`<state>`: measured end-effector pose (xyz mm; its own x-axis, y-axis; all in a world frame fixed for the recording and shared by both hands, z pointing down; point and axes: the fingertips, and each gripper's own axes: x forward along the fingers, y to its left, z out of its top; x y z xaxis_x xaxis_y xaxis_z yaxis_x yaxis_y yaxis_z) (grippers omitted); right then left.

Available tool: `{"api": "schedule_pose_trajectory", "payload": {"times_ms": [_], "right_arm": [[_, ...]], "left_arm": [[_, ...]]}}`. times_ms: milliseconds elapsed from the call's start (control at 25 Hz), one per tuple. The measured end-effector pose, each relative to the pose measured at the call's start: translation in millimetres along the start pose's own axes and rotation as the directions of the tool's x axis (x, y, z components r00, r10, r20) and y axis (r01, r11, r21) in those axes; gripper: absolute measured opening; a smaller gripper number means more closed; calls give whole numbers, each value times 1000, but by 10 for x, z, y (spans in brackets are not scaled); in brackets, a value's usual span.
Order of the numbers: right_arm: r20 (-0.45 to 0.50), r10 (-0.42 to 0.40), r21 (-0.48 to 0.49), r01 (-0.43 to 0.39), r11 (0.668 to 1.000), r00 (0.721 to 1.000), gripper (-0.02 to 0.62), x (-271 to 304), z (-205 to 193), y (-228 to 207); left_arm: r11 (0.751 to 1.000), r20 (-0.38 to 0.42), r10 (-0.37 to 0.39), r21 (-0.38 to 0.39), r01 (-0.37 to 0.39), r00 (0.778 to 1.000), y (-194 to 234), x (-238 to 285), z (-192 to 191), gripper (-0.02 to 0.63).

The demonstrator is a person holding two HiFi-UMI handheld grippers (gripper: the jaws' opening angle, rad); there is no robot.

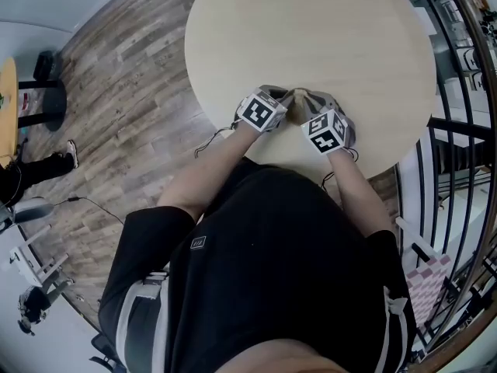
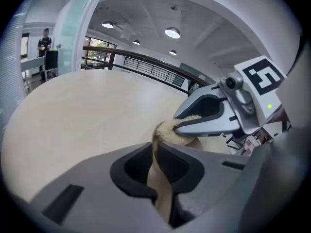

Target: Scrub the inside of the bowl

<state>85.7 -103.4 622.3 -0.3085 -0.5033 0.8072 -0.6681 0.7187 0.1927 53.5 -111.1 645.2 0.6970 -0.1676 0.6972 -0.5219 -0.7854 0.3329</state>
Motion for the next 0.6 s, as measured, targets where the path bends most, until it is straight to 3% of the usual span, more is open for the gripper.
{"api": "schedule_pose_trajectory", "payload": {"times_ms": [200,400,520,600], "right_arm": [[0,88,-193,-87,977,996,44,-226,-45,242],[-92,175,-368,-197,909,980,44,-77,-88,674],[-155,163,-439,-216,872,974,44,80,-158,792],[-179,153,-448,-220,867,972,44,162,-211,792]], "left_arm": [[999,-42,48,19,-47,998,3,21,-11,32],[997,-36,70,27,-69,997,41,32,-3,29],[997,-55,69,49,-66,996,11,19,-30,28],[996,-59,70,53,-67,996,8,4,-65,28]]}}
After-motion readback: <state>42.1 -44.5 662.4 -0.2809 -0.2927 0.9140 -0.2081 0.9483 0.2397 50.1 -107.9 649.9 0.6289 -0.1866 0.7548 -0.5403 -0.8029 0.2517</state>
